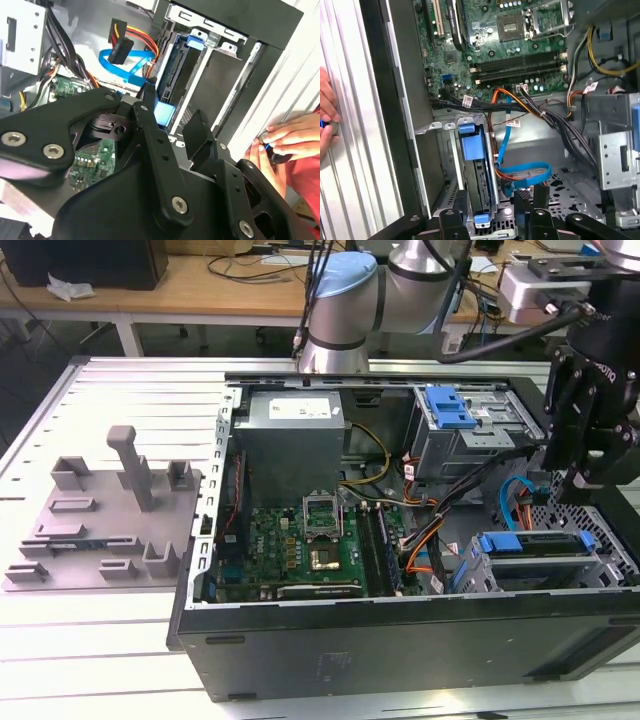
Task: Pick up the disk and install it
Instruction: 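Insert the first disk wire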
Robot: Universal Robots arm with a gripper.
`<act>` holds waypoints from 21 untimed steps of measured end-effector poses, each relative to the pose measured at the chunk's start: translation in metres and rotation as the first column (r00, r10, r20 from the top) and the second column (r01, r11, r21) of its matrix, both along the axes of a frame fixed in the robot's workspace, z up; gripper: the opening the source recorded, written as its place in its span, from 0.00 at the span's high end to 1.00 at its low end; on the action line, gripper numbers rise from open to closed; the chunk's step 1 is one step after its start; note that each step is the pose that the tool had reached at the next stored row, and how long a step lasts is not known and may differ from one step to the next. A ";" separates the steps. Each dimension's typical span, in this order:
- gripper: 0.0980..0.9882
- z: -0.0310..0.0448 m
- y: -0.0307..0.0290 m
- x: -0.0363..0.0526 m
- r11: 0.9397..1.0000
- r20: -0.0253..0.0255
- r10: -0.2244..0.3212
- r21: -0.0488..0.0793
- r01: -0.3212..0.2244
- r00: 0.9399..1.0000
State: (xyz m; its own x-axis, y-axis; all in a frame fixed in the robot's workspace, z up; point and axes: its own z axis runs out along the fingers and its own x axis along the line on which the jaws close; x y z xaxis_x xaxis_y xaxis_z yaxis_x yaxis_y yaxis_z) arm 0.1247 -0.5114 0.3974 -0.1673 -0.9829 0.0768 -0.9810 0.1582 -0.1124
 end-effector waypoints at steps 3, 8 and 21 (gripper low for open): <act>0.55 0.0000 0.0083 0.0000 1.000 0.005 -0.003 -0.030 0.003 1.000; 0.55 -0.0008 0.0308 0.0000 0.992 0.007 -0.001 -0.125 0.002 1.000; 0.55 -0.0114 0.0739 0.0327 0.992 0.008 -0.010 -0.126 0.011 1.000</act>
State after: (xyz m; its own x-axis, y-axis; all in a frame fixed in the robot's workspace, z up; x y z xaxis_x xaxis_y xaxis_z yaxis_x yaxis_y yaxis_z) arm 0.1574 -0.4376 0.3860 -0.1787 -0.9636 0.1990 -0.9784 0.1527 -0.1394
